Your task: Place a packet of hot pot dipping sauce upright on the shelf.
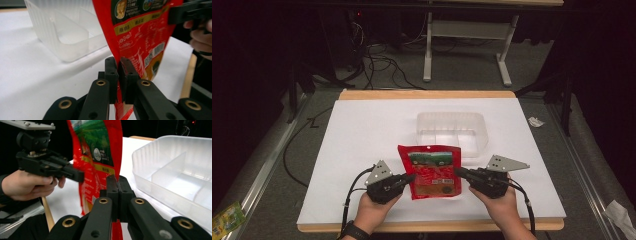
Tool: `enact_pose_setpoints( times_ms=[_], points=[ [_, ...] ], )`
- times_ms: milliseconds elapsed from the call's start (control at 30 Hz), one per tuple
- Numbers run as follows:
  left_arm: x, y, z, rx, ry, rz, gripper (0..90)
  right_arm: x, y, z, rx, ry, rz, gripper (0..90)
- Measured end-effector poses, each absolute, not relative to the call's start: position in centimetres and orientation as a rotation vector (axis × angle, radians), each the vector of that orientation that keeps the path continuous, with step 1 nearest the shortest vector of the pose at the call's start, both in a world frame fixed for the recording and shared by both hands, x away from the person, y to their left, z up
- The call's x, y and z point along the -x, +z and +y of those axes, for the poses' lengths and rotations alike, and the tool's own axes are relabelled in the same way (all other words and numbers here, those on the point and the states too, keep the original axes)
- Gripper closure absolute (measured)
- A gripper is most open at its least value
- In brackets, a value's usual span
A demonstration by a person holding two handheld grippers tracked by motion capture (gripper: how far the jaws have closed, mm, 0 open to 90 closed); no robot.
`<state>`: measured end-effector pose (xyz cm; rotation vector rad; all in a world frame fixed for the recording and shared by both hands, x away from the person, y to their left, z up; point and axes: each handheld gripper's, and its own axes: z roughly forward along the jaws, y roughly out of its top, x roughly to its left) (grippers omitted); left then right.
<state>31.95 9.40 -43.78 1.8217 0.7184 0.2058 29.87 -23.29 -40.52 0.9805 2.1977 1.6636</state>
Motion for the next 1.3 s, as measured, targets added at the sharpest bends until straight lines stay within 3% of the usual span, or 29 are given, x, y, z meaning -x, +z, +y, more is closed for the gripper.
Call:
enact_pose_setpoints(
  times_ms=[200,300,433,567,733,1100,1300],
  points=[
    [-32.0,-44.2,8.5,-1.846,0.229,0.686,85.7,-29.5,-42.0,-24.5,-0.998,1.679,2.242,89.4],
    [-31.9,-44.2,8.5,-1.837,0.226,0.684,85.6,-29.8,-42.4,-24.5,-0.991,1.682,2.293,77.4],
    [-31.8,-44.2,8.5,-1.833,0.224,0.684,85.4,-30.6,-43.6,-23.4,-1.0,1.667,2.403,69.4],
    [-31.7,-44.2,8.6,-1.836,0.222,0.682,85.0,-31.3,-44.8,-22.3,-0.983,1.562,2.513,70.3],
    [-31.7,-44.2,8.5,-1.831,0.22,0.697,83.1,-31.6,-45.3,-21.6,-0.951,1.507,2.555,80.1],
    [-31.9,-44.5,10.2,-1.798,0.29,0.769,49.7,-31.2,-45.0,-21.7,-0.957,1.526,2.541,82.0],
    [-32.1,-44.7,11.1,-1.786,0.34,0.813,39.6,-30.9,-44.6,-21.8,-0.953,1.524,2.499,82.1]
  ],
)
